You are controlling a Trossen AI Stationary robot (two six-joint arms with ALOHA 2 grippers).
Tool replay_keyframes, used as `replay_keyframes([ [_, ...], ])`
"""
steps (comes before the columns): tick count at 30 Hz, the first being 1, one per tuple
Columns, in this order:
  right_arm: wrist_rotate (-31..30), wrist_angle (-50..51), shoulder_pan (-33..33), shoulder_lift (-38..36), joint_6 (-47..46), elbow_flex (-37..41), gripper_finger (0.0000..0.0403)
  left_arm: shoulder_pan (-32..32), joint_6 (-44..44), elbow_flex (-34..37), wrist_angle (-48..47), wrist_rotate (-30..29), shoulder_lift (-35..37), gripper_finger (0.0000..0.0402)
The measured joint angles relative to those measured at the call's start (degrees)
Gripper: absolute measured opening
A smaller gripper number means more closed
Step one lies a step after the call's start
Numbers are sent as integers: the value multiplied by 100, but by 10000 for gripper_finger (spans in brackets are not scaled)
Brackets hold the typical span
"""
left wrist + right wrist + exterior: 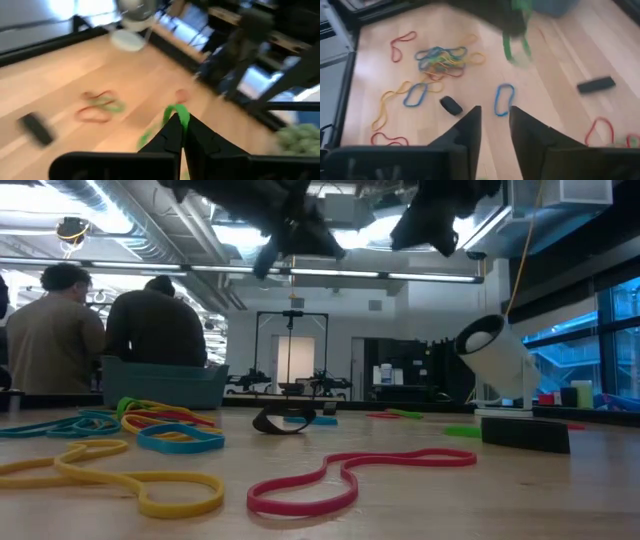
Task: Pick and place rubber bands into bin
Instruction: Put the green rubber band into the bin
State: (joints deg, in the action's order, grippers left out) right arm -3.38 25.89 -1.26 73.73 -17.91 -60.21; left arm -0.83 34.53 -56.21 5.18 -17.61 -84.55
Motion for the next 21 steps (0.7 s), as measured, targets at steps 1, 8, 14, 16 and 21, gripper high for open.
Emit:
replay_keyframes([
  [1,1,-11,25,0,-43,67,117,-108,26,0,-326,36,95,4],
  [8,-6,-242,106,2,-578,652,146,-1282,67,-2,-2967,68,955,3],
  [14,-449,-920,318,2,-1042,968,147,-2865,-262,0,-4905,466,1426,3],
  [16,-590,-944,434,4,-1134,1004,147,-3378,-581,13,-5102,771,1405,3],
  [21,-889,-1024,753,2,-1498,1004,147,-4389,-1398,129,-4972,1382,1056,3],
])
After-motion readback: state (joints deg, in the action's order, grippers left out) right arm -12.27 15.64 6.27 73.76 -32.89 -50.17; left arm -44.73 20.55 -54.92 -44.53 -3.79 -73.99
